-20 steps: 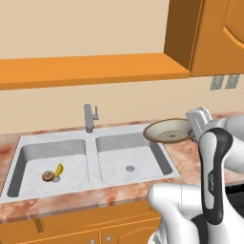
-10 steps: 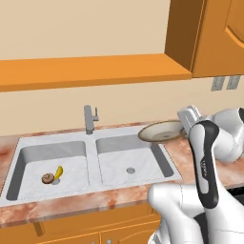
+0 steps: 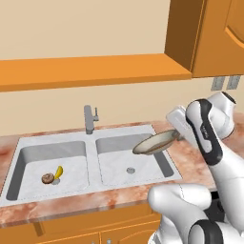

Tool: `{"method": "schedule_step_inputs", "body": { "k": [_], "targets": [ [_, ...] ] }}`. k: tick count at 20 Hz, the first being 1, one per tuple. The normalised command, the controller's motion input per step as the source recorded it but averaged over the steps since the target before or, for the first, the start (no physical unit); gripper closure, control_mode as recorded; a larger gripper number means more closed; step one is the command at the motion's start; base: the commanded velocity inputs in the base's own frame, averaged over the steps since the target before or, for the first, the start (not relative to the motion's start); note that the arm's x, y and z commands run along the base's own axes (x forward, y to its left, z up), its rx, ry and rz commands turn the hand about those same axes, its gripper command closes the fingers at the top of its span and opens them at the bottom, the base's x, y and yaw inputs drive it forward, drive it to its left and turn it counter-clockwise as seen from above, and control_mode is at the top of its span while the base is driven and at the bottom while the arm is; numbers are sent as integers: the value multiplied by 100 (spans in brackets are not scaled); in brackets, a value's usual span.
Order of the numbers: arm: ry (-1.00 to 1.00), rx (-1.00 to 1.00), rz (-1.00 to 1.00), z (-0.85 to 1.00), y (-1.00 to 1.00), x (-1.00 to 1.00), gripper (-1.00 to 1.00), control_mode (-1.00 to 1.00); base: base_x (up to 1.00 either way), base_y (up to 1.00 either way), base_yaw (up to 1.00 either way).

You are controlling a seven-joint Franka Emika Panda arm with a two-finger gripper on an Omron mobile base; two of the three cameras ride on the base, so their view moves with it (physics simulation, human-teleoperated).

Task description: Dump the mushroom and lemon wedge from the bowl so the bowl can be washed. Place the bowl in the sink after clearing the leftovers.

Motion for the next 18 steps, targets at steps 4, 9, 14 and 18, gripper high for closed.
{"method": "schedule_step_inputs", "body": {
  "k": [4, 9, 14, 18],
  "targets": [
    [0, 0, 7, -12, 21, 6, 100, -100, 0, 0, 0],
    [0, 0, 9, -33, 14, 25, 100, -100, 0, 0, 0],
    [-3, 0, 9, -48, 29, 13, 100, -100, 0, 0, 0],
    [-6, 0, 6, -42, 39, 26, 100, -100, 0, 0, 0]
  ]
}}
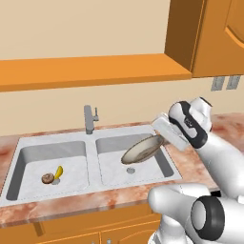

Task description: Dump the mushroom and lemon wedge from the bowl so the bowl can be washed. Place the bowl in the sink after clearing the leftovers.

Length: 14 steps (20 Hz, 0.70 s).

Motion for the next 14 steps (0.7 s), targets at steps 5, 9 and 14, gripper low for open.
{"method": "schedule_step_inputs", "body": {
  "k": [5, 9, 14],
  "targets": [
    [-1, -1, 5, -34, 40, 39, 100, -100, 0, 0, 0],
    [-2, -6, 1, -33, 16, 41, 100, -100, 0, 0, 0],
    [-8, -4, 0, -31, 1, 27, 100, -100, 0, 0, 0]
  ]
}}
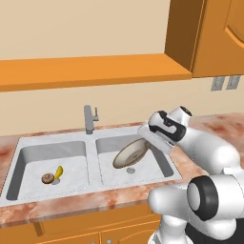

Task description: Dump the mushroom and lemon wedge from the bowl so the bowl can be washed. Place the bowl in the sink after clearing the leftovers.

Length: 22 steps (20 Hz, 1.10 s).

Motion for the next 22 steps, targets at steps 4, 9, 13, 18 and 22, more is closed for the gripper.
{"method": "schedule_step_inputs", "body": {
  "k": [4, 9, 13, 18, 22],
  "targets": [
    [-9, 0, 0, -36, 3, 23, 100, -100, 0, 0, 0],
    [-1, -4, 0, -28, 8, 31, 100, -100, 0, 0, 0],
    [0, -1, 0, -24, 15, 42, 100, -100, 0, 0, 0],
    [0, 0, 0, -22, 24, 30, 100, -100, 0, 0, 0],
    [1, 0, 0, -46, 14, 10, 100, -100, 0, 0, 0]
  ]
}}
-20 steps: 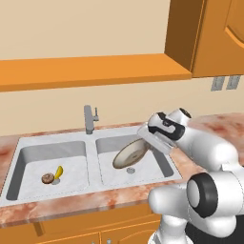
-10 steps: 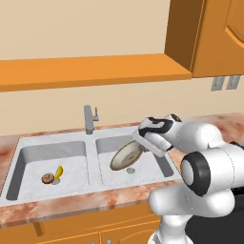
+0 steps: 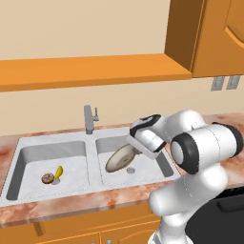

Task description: Dump the mushroom and lemon wedge from the bowl so the bowl can be washed. Place the bowl in the sink after clearing the leftovers.

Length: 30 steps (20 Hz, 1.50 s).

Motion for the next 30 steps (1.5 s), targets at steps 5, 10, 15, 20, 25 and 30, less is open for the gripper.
{"method": "schedule_step_inputs", "body": {
  "k": [5, 10, 15, 20, 25, 30],
  "targets": [
    [2, -1, 0, -30, 5, 21, 100, -100, 0, 0, 0],
    [2, -2, 0, -34, 0, 4, 100, -100, 0, 0, 0],
    [1, -7, 0, -26, 0, 0, 100, -100, 0, 0, 0],
    [3, -3, 0, -1, 2, 0, -100, -100, 0, 0, 0],
    [0, 0, -2, 6, 0, -1, -100, -100, 0, 0, 0],
    [0, 0, -12, 30, -11, -11, -100, -100, 0, 0, 0]
  ]
}}
